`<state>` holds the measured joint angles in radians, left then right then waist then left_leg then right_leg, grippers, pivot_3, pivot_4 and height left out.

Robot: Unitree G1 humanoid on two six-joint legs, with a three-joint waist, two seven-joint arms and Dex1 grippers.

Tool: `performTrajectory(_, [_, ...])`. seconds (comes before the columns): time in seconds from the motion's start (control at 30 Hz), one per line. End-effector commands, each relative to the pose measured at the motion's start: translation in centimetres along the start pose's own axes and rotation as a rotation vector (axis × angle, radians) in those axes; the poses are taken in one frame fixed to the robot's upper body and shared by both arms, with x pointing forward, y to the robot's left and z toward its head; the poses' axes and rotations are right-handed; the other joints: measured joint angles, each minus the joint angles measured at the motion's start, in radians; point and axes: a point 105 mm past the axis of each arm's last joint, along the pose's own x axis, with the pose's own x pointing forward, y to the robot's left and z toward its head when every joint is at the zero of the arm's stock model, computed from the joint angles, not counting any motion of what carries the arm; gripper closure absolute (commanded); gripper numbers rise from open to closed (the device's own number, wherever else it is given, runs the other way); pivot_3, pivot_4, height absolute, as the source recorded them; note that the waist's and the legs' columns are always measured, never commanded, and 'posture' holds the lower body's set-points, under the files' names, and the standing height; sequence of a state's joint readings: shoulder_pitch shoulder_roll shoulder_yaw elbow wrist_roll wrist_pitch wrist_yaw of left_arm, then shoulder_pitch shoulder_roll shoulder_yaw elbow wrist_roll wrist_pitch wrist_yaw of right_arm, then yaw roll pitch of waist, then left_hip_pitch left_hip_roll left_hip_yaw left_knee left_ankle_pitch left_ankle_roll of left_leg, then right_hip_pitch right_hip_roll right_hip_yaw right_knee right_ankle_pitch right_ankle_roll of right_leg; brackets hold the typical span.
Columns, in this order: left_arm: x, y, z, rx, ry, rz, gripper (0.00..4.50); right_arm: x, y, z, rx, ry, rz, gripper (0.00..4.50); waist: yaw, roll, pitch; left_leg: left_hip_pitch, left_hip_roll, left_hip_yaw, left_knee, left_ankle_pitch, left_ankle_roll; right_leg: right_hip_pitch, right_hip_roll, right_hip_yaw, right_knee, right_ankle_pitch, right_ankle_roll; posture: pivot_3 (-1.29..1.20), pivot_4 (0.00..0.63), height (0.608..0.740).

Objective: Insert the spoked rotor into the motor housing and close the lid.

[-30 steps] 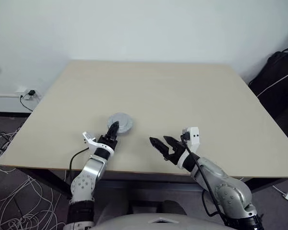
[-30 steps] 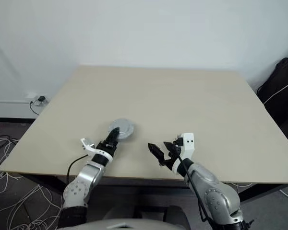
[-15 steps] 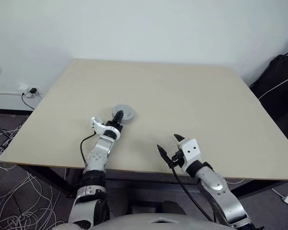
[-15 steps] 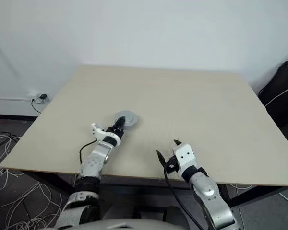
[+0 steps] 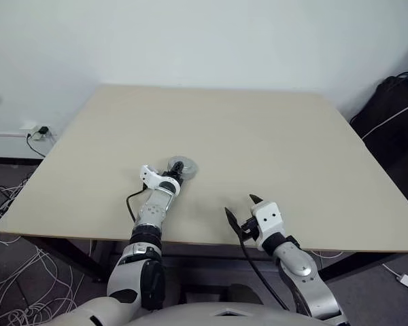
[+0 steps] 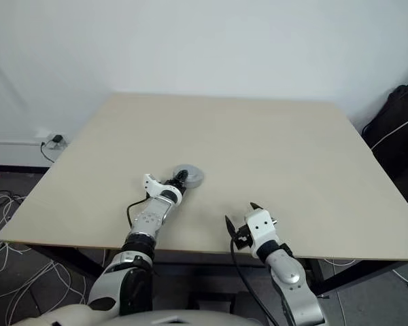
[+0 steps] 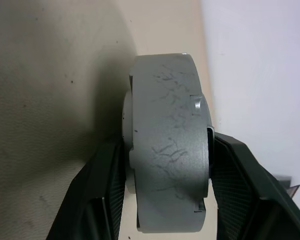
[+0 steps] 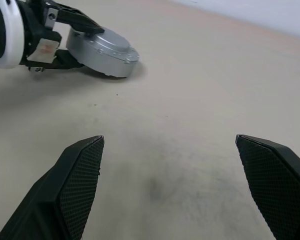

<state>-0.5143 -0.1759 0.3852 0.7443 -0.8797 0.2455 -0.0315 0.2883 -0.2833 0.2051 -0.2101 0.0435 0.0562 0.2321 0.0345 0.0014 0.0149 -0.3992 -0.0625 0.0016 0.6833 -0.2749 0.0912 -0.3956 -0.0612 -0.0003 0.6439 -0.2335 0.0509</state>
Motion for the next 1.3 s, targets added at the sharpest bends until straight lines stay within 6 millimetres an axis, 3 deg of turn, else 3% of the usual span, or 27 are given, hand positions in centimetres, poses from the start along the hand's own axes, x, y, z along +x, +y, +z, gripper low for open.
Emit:
performTrajectory(0.03, [0.3, -1.0, 0.0, 0.020, -0.014, -0.008, 1.11, 0.1, -0.5, 0.8, -0.010, -0.024, -0.019, 0.00, 0.000, 0.000, 0.000, 0.000, 0.000, 0.000, 0.000, 0.000, 0.000, 0.000, 0.000, 0.000, 0.000, 0.000, 0.000, 0.00, 0.000, 0.740])
performTrajectory(0.17, [-0.6, 0.4, 0.3, 0.028, -0.016, 0.024, 0.04, 0.2, -0.2, 0.7, -0.007, -0.014, -0.010, 0.00, -0.007, 0.002, -0.002, 0.003, 0.001, 0.000, 0.000, 0.000, 0.000, 0.002, 0.000, 0.000, 0.001, 0.001, -0.001, 0.00, 0.000, 0.740])
performTrajectory(0.4, [-3.8, 3.0, 0.0, 0.103, 0.083, 0.033, 0.04, 0.2, 0.2, 0.3, 0.029, 0.010, 0.003, 0.00, -0.023, 0.003, -0.004, 0.004, 0.001, 0.000, -0.002, 0.000, -0.001, 0.001, 0.001, 0.001, 0.001, 0.001, -0.001, 0.00, 0.000, 0.740])
performTrajectory(0.6, [-7.3, 3.7, 0.0, 0.209, 0.181, -0.038, 0.04, 0.1, 0.0, 0.0, 0.109, 0.014, -0.014, 0.00, -0.024, 0.010, -0.014, 0.005, 0.001, 0.000, -0.004, -0.001, -0.001, 0.001, 0.000, 0.003, 0.001, -0.003, -0.008, 0.00, 0.000, 0.740])
performTrajectory(0.8, [-9.9, 2.4, 1.1, 0.644, 0.101, -0.154, 0.04, 0.1, -1.8, 0.7, 0.253, -0.054, -0.158, 0.00, -0.020, 0.012, -0.013, 0.005, 0.001, 0.000, -0.004, -0.001, -0.001, 0.001, -0.001, 0.003, 0.001, -0.004, -0.009, 0.00, 0.000, 0.740])
performTrajectory(0.97, [-11.2, 1.2, 1.3, 0.942, -0.071, -0.225, 0.04, -0.3, -2.3, 1.0, 0.162, -0.097, -0.196, 0.00, -0.016, 0.014, -0.011, 0.004, 0.001, 0.002, -0.005, -0.001, -0.001, 0.000, -0.001, 0.005, 0.001, -0.004, -0.009, 0.00, 0.000, 0.740])
performTrajectory(1.1, [-11.9, 0.9, 0.8, 1.174, -0.203, -0.260, 0.04, -0.7, -2.1, 0.1, 0.131, -0.094, -0.201, 0.00, -0.013, 0.014, -0.010, 0.004, 0.001, 0.003, -0.007, -0.001, -0.001, -0.002, -0.001, 0.006, 0.000, -0.004, -0.010, 0.00, 0.000, 0.740])
performTrajectory(1.3, [-12.5, 1.5, 0.7, 1.342, -0.361, -0.231, 0.04, -1.3, -3.2, -0.9, 0.100, -0.096, -0.273, 0.00, -0.006, 0.016, -0.009, 0.004, 0.001, 0.005, -0.010, -0.001, -0.001, -0.003, -0.001, 0.007, 0.000, -0.004, -0.010, 0.00, 0.000, 0.740])
